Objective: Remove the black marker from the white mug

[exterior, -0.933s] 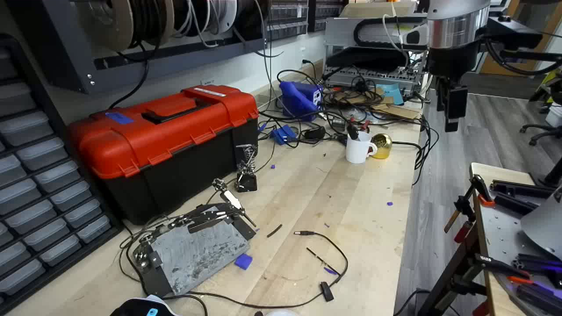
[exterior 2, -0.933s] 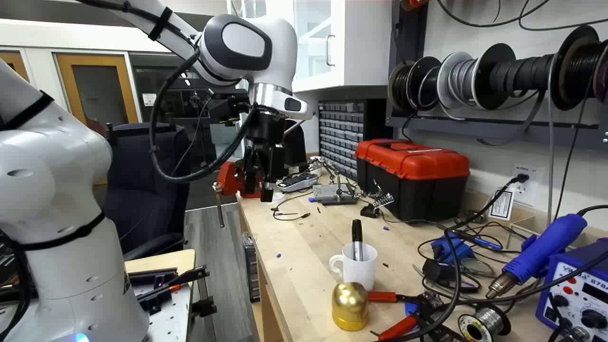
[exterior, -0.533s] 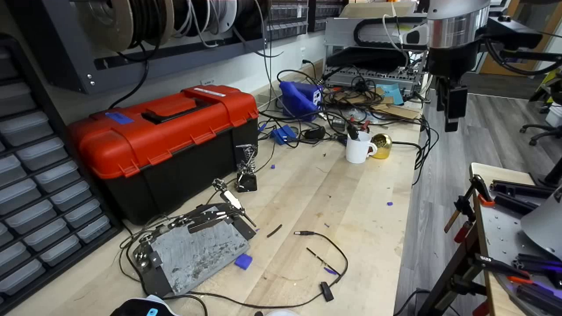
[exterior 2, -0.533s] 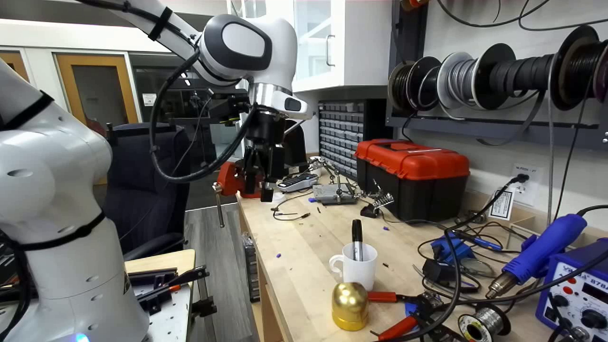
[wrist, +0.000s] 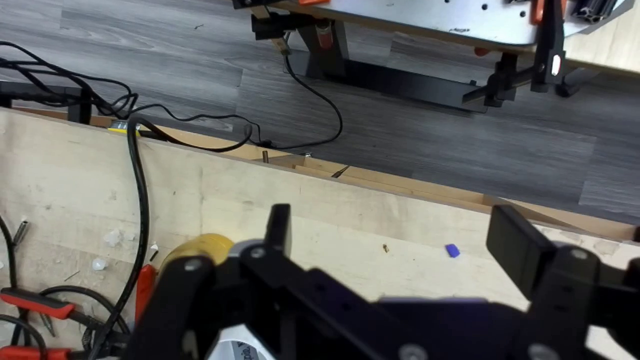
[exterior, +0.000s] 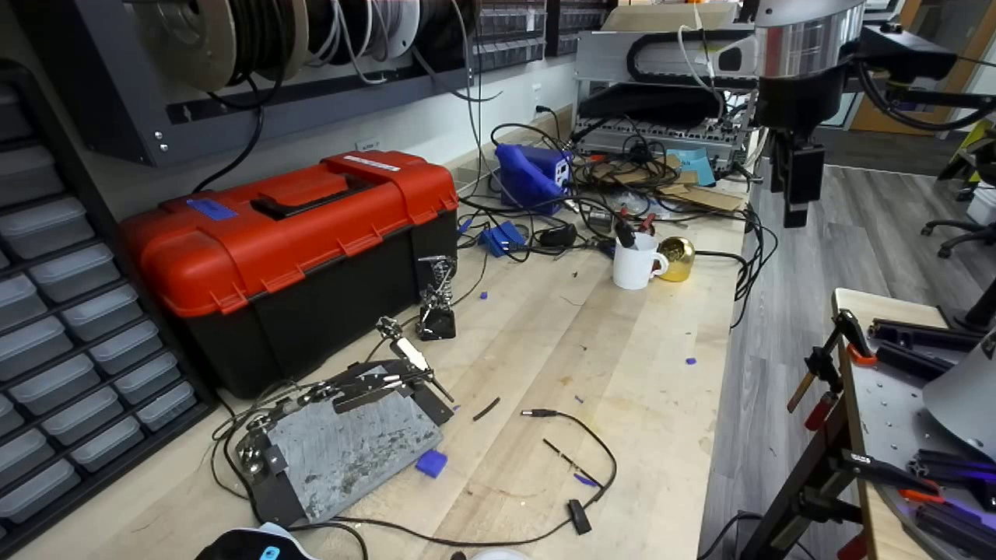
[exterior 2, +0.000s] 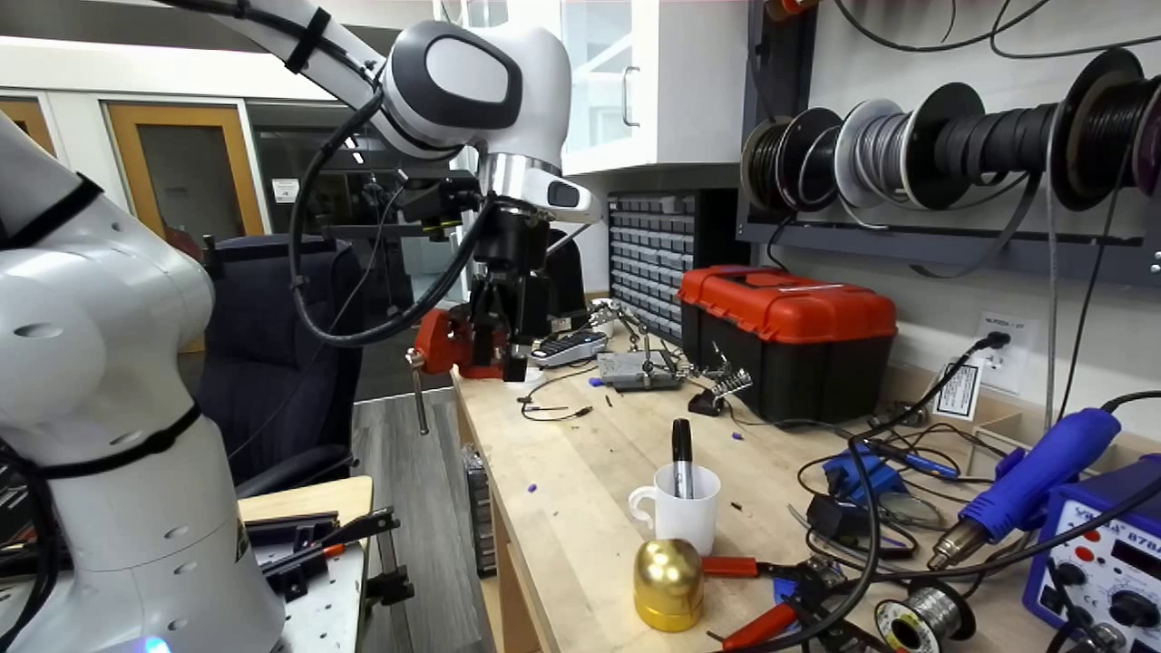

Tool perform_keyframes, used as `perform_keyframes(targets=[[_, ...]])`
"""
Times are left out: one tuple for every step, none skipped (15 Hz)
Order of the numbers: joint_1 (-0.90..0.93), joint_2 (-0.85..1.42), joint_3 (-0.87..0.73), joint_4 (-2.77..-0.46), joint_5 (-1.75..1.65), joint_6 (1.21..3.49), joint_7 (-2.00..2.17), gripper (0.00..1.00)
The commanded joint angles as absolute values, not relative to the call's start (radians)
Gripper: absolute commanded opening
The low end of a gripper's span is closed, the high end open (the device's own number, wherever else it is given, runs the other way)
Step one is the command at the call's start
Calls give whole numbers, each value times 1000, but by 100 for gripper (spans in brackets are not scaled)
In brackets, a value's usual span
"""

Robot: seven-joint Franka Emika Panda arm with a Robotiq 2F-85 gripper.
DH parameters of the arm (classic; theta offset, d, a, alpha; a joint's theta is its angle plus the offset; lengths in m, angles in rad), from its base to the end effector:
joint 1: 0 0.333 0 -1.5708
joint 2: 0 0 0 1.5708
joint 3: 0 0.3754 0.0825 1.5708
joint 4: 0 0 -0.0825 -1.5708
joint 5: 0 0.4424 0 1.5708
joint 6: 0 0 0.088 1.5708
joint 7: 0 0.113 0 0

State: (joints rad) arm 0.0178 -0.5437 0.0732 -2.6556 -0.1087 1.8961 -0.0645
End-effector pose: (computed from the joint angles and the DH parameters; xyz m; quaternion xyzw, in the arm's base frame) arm 0.3595 0.0234 0.4108 0.9874 0.0925 -0.1080 0.0689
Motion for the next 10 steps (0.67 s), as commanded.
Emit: perform_keyframes(targets=[[26,-498,39,-2573,-117,1890,-95,100],[28,-486,36,-2552,-118,1891,-105,100],[33,-466,31,-2521,-108,1885,-117,100],[36,-451,28,-2498,-103,1885,-130,100],[40,-422,27,-2469,-95,1890,-142,100],[41,-400,26,-2446,-88,1892,-151,100],[43,-364,27,-2418,-84,1900,-158,100],[46,-333,29,-2393,-82,1904,-164,100],[46,-303,32,-2370,-83,1904,-166,100],[46,-271,34,-2346,-82,1904,-165,100]])
